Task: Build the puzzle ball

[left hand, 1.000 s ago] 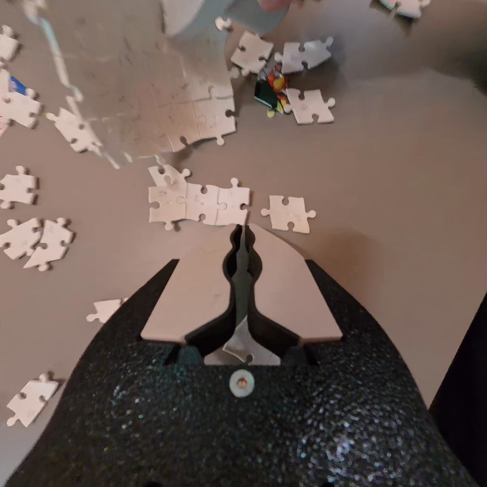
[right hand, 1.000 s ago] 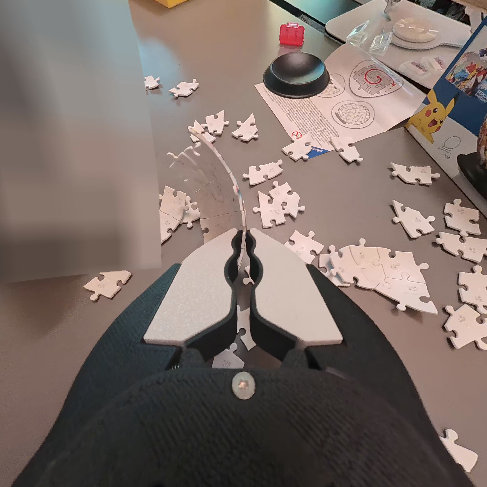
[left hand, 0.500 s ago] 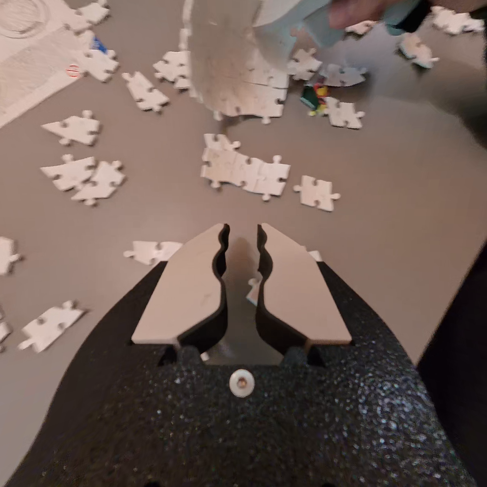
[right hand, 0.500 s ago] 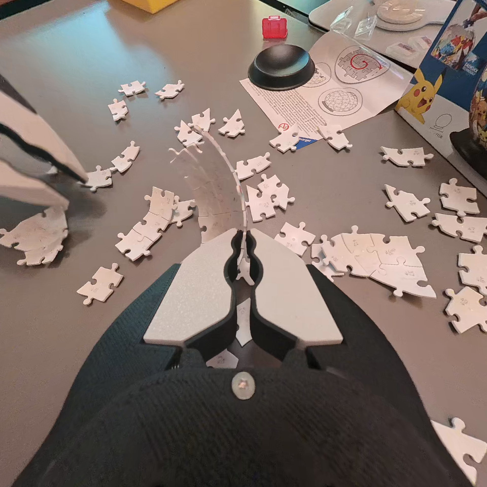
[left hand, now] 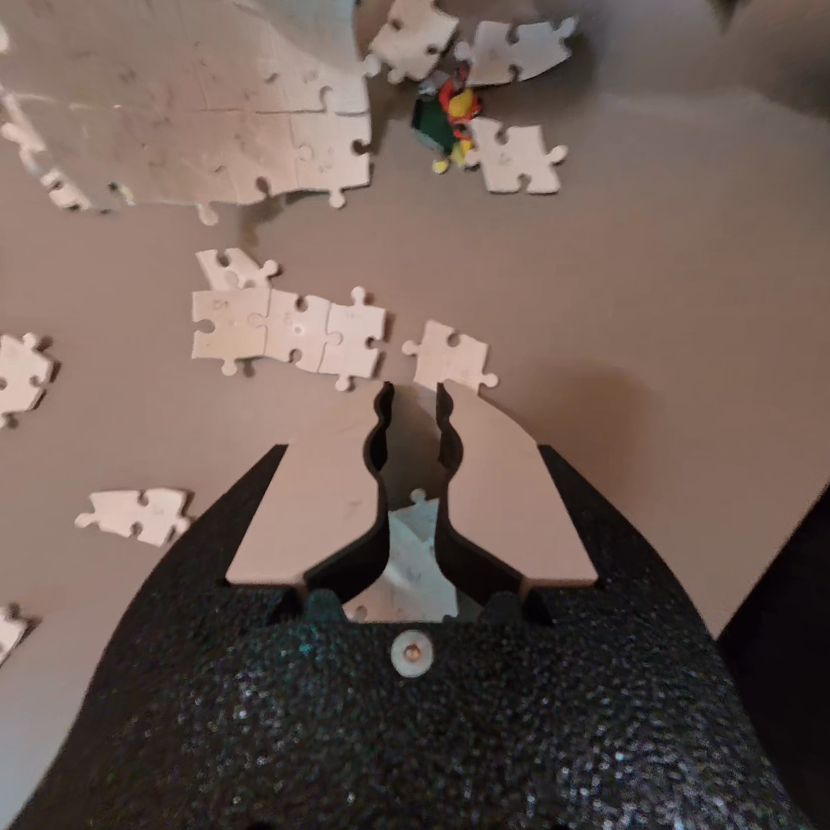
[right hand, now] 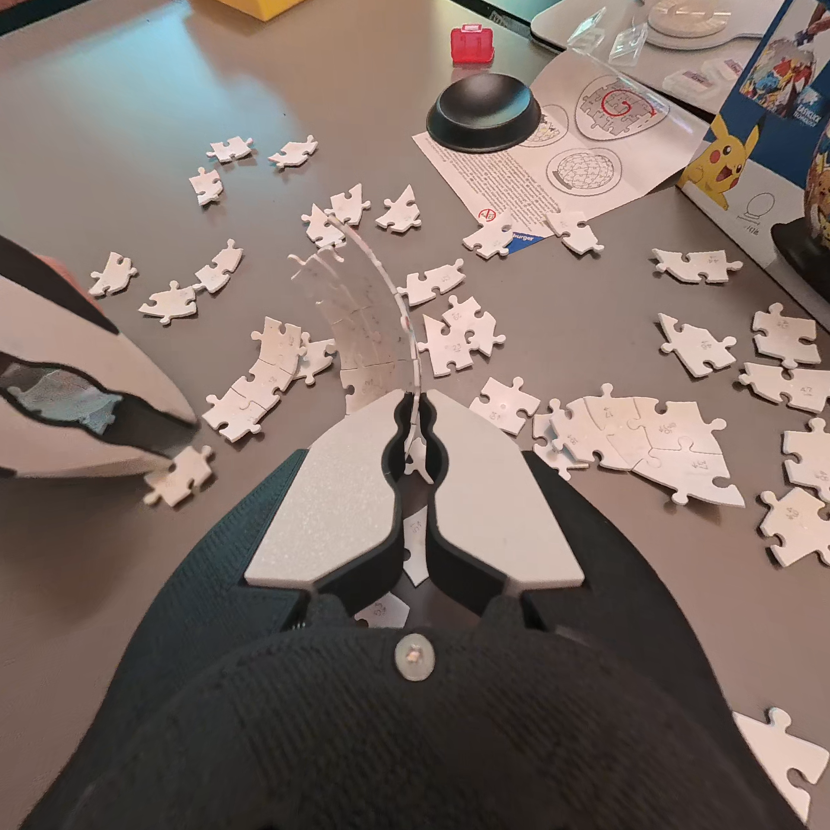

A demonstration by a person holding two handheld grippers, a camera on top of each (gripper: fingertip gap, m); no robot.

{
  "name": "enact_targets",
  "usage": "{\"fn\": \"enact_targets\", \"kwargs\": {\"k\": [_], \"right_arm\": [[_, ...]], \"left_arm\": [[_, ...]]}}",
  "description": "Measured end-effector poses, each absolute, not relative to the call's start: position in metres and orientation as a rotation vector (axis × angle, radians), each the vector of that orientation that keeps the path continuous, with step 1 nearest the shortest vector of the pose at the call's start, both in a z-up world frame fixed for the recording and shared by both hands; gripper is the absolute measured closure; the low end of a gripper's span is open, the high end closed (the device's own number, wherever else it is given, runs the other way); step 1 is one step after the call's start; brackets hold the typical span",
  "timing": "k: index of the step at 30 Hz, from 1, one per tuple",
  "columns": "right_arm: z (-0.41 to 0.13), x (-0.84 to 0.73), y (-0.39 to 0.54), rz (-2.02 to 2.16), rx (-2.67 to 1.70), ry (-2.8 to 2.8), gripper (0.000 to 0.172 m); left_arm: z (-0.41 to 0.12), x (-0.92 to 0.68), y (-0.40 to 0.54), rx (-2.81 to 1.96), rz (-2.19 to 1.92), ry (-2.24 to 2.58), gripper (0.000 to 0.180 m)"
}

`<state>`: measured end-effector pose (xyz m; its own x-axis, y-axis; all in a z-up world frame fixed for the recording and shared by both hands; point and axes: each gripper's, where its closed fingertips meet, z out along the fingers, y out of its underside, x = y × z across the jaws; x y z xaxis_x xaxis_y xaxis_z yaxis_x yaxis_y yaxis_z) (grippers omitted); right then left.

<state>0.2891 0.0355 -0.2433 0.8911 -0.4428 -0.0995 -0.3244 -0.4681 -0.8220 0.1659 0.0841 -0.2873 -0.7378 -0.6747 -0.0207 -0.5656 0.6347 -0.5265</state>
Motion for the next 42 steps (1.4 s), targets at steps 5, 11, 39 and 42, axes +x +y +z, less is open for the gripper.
{"fn": "enact_targets", "kwargs": {"k": [5, 11, 39, 42], "right_arm": [[-0.244, 0.289, 0.035, -0.150, -2.099, 0.554, 0.168], [-0.244, 0.289, 0.035, -0.149, -2.100, 0.549, 0.168], [-0.245, 0.289, 0.035, -0.143, -2.105, 0.545, 0.168], [-0.245, 0.289, 0.035, -0.145, -2.107, 0.542, 0.168]], "left_arm": [[-0.283, 0.166, 0.091, -1.041, -0.747, 2.620, 0.164], [-0.284, 0.163, 0.081, -0.982, -0.750, 2.653, 0.161], [-0.288, 0.163, 0.104, -1.022, -0.628, 2.678, 0.152], [-0.287, 0.168, 0.105, -1.044, -0.648, 2.650, 0.155]]}}
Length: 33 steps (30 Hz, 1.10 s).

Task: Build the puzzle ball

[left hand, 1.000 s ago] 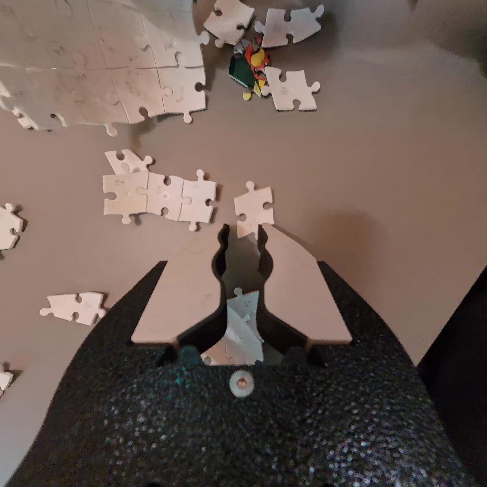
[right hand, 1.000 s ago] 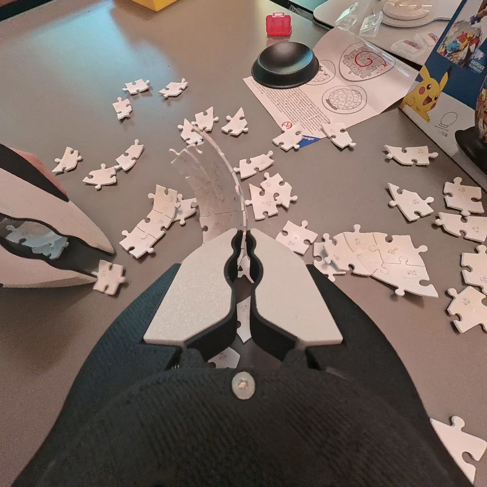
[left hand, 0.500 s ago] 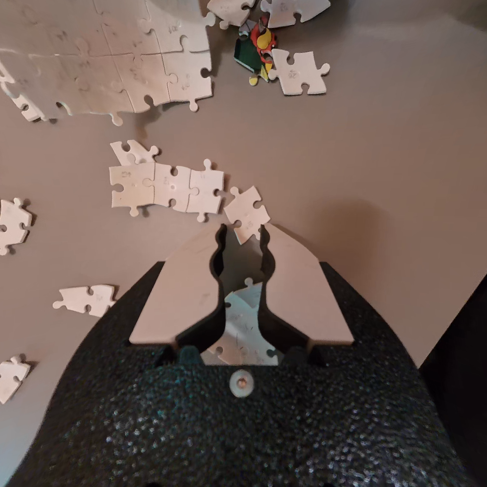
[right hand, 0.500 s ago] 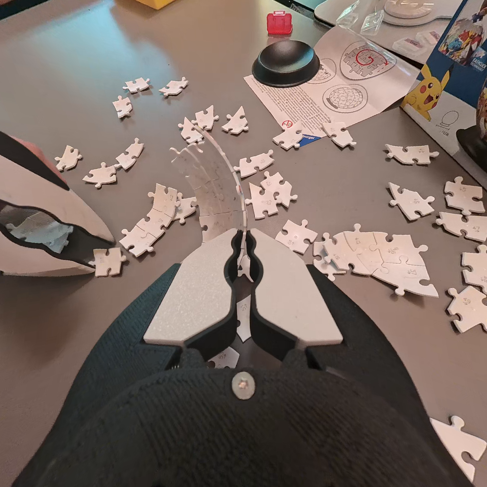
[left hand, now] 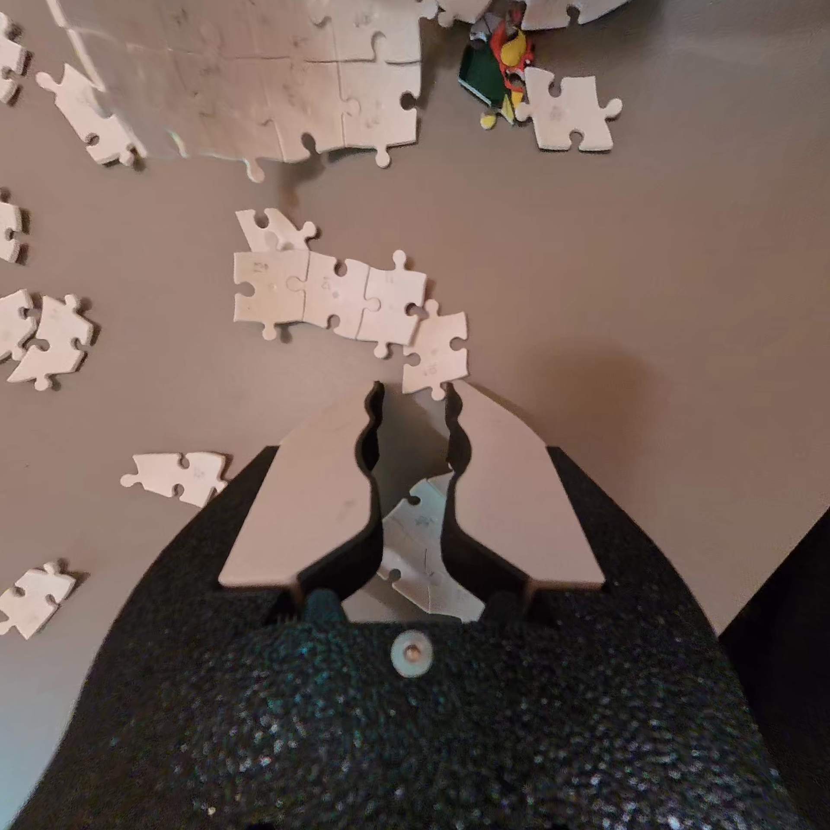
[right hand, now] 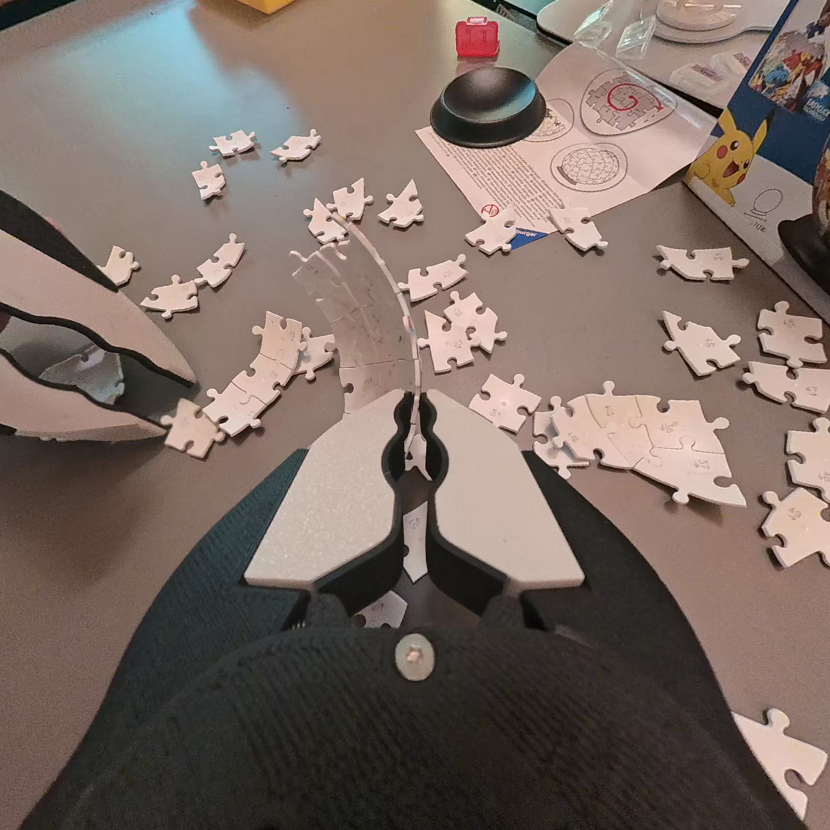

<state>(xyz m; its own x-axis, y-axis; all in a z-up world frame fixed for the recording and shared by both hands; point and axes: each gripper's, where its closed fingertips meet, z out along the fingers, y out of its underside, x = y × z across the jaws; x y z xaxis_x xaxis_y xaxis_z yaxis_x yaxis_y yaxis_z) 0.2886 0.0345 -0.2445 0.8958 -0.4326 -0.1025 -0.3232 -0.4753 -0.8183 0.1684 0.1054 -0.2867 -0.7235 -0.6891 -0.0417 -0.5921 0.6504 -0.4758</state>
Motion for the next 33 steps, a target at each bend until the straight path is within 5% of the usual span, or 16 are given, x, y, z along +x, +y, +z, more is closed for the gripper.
{"fn": "enact_targets", "kwargs": {"k": [19, 33], "right_arm": [[-0.245, 0.288, 0.035, -0.138, -2.107, 0.534, 0.168], [-0.245, 0.284, 0.035, -0.139, -2.139, 0.465, 0.168]], "left_arm": [[-0.290, 0.170, 0.099, -1.142, -0.651, 2.653, 0.155], [-0.267, 0.161, 0.083, -0.681, -0.743, 2.727, 0.164]]}}
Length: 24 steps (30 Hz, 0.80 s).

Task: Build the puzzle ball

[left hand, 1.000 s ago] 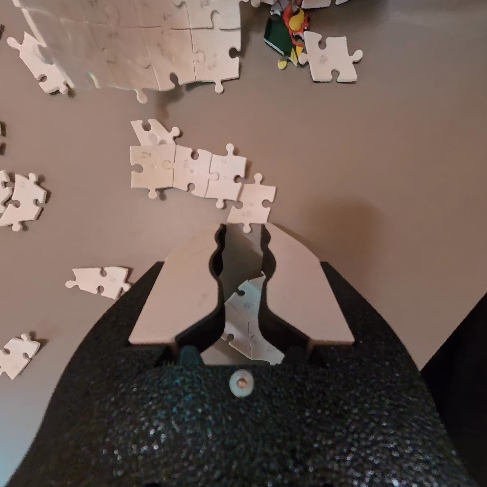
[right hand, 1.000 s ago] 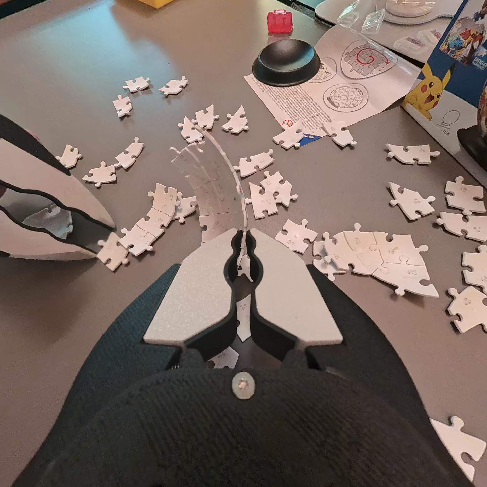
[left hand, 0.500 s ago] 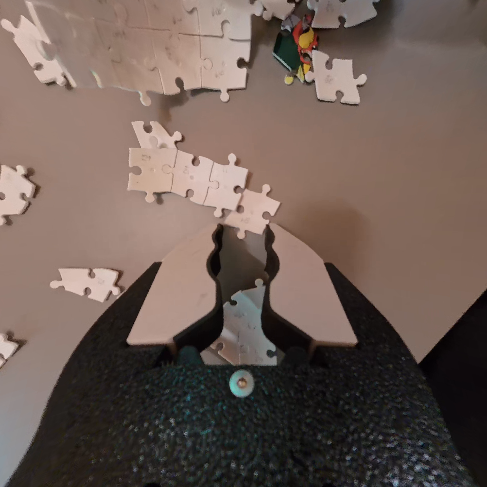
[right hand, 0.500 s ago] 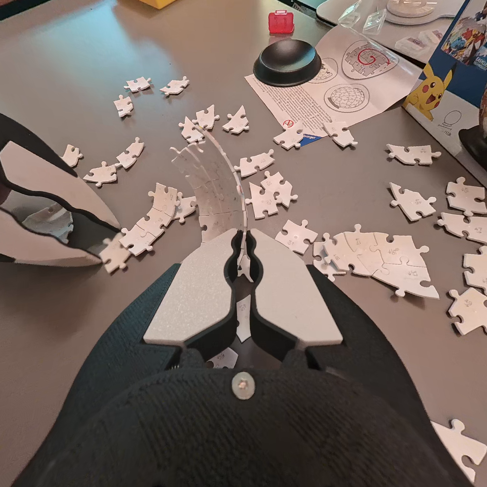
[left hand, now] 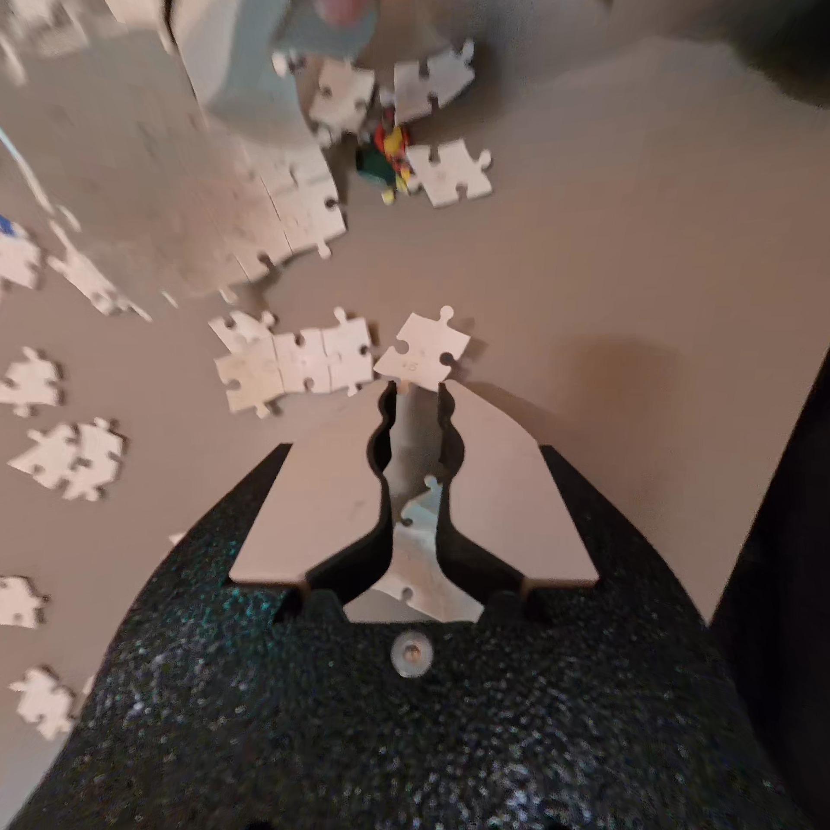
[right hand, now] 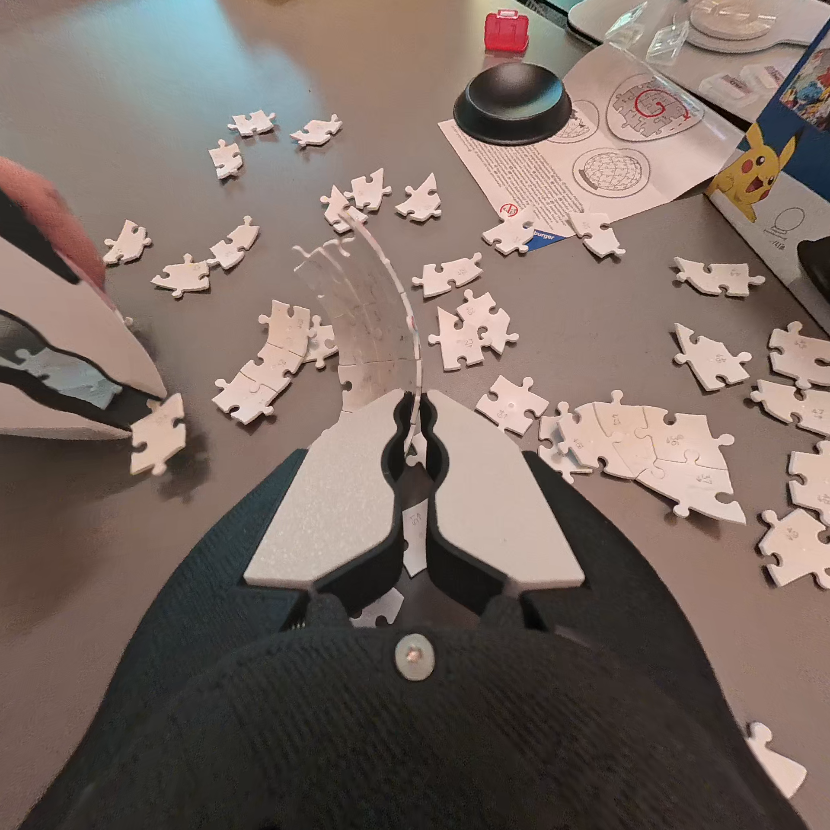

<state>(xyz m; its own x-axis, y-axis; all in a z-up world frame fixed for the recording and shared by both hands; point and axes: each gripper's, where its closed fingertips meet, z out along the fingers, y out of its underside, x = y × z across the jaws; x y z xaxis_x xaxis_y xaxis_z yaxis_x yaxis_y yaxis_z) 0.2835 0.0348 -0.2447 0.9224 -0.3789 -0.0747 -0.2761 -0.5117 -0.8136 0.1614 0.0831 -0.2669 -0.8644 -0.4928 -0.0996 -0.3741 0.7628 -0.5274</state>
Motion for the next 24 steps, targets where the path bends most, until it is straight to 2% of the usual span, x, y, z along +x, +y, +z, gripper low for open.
{"fn": "enact_targets", "kwargs": {"k": [4, 14, 24], "right_arm": [[-0.244, 0.279, 0.035, -0.133, -2.166, 0.410, 0.168], [-0.245, 0.273, 0.032, -0.104, -2.190, 0.359, 0.168], [-0.241, 0.270, 0.036, -0.119, -2.189, 0.330, 0.168]], "left_arm": [[-0.257, 0.186, 0.070, -0.512, -0.686, 2.651, 0.164], [-0.284, 0.214, 0.060, -0.281, -0.475, 2.686, 0.163], [-0.277, 0.218, 0.059, -0.268, -0.601, 2.593, 0.163]]}}
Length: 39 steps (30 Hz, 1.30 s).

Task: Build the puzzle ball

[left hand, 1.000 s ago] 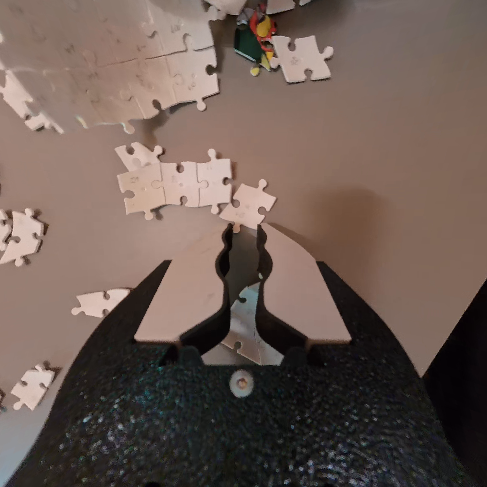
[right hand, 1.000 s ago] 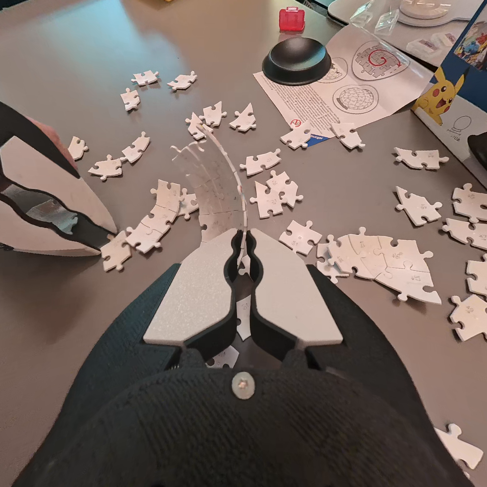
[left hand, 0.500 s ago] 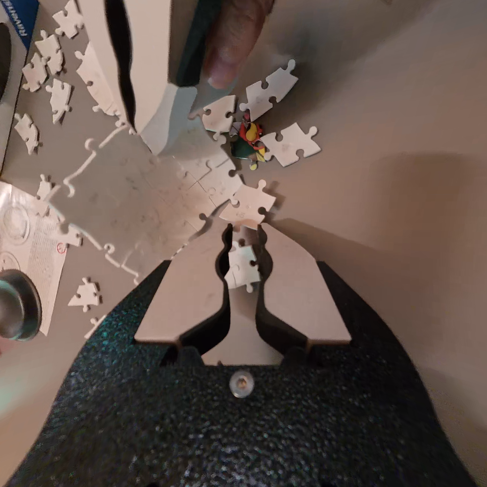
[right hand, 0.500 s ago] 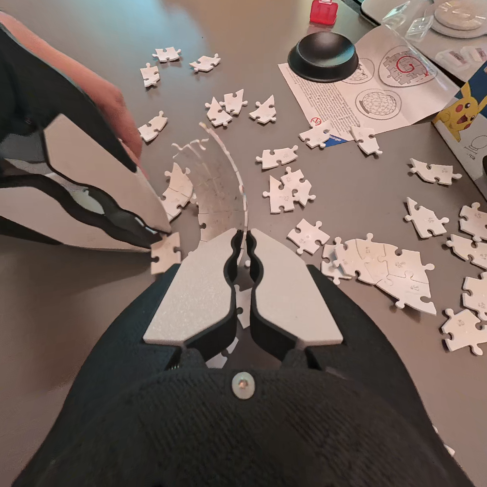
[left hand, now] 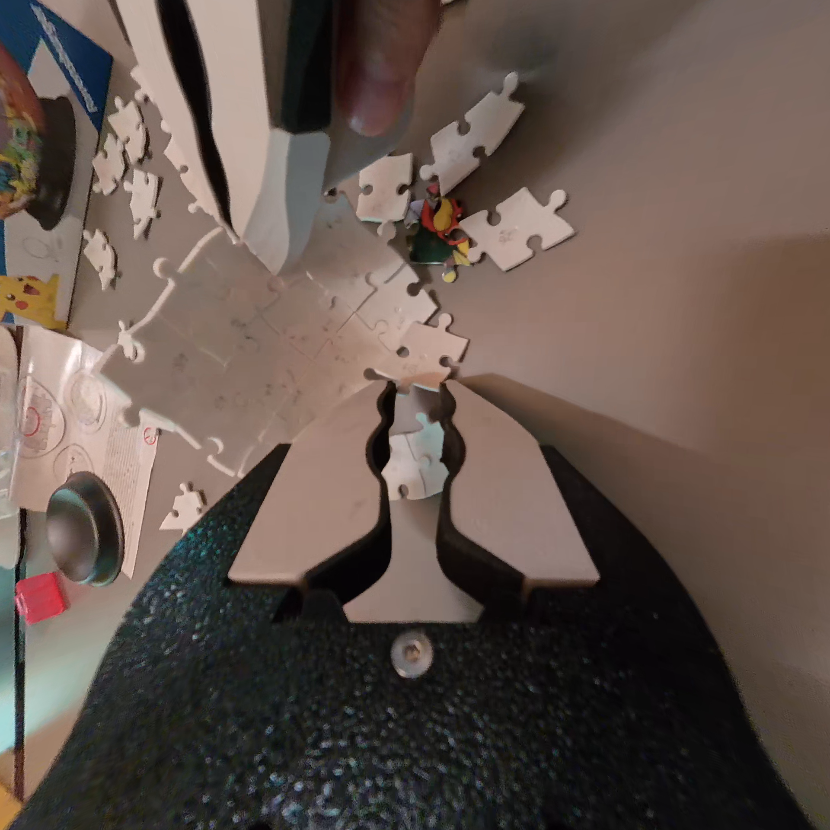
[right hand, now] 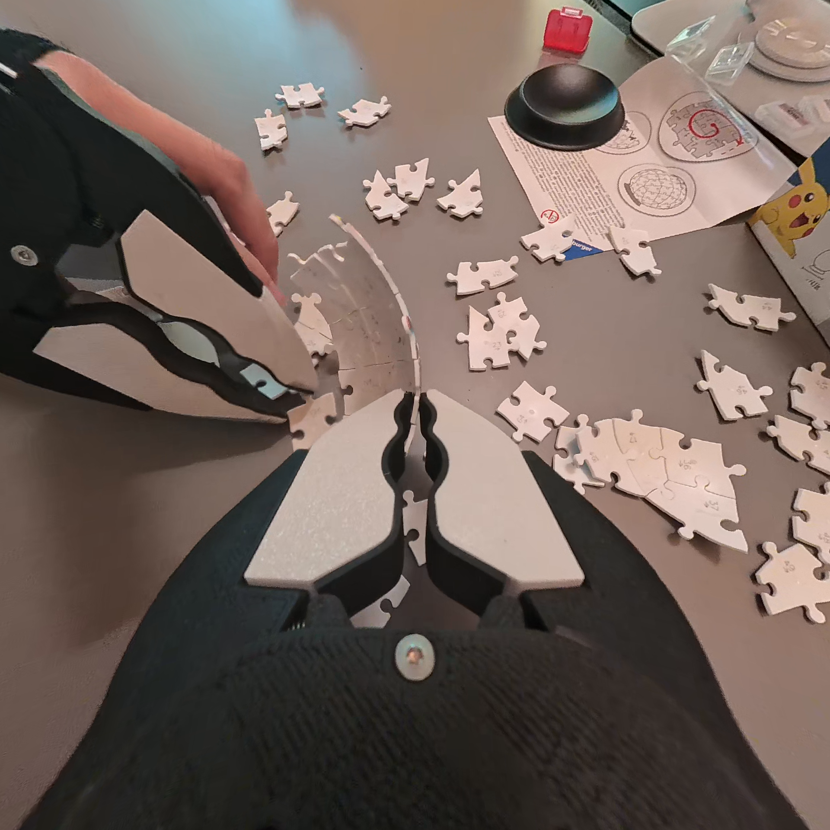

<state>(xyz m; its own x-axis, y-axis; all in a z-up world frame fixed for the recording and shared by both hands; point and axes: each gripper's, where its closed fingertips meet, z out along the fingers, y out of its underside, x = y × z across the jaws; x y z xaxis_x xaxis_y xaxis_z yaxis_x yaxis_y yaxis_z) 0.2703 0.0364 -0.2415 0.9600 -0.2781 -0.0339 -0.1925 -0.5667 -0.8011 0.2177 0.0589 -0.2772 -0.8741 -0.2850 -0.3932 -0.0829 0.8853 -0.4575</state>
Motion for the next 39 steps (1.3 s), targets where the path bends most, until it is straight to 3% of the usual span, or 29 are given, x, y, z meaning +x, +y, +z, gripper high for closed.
{"fn": "enact_targets", "kwargs": {"k": [14, 18, 25, 39], "right_arm": [[-0.242, 0.270, 0.038, -0.121, -2.191, 0.321, 0.168], [-0.241, 0.269, 0.038, -0.123, -2.192, 0.317, 0.168], [-0.240, 0.268, 0.040, -0.122, -2.194, 0.323, 0.168], [-0.242, 0.269, 0.042, -0.103, -2.190, 0.383, 0.169]], "left_arm": [[-0.279, 0.215, 0.057, -0.231, -0.682, 2.630, 0.158], [-0.271, 0.211, 0.051, -0.357, -0.702, 2.581, 0.174], [-0.283, 0.209, 0.049, -0.604, -0.643, 2.574, 0.176], [-0.288, 0.212, 0.045, -0.524, -0.665, 2.606, 0.180]]}}
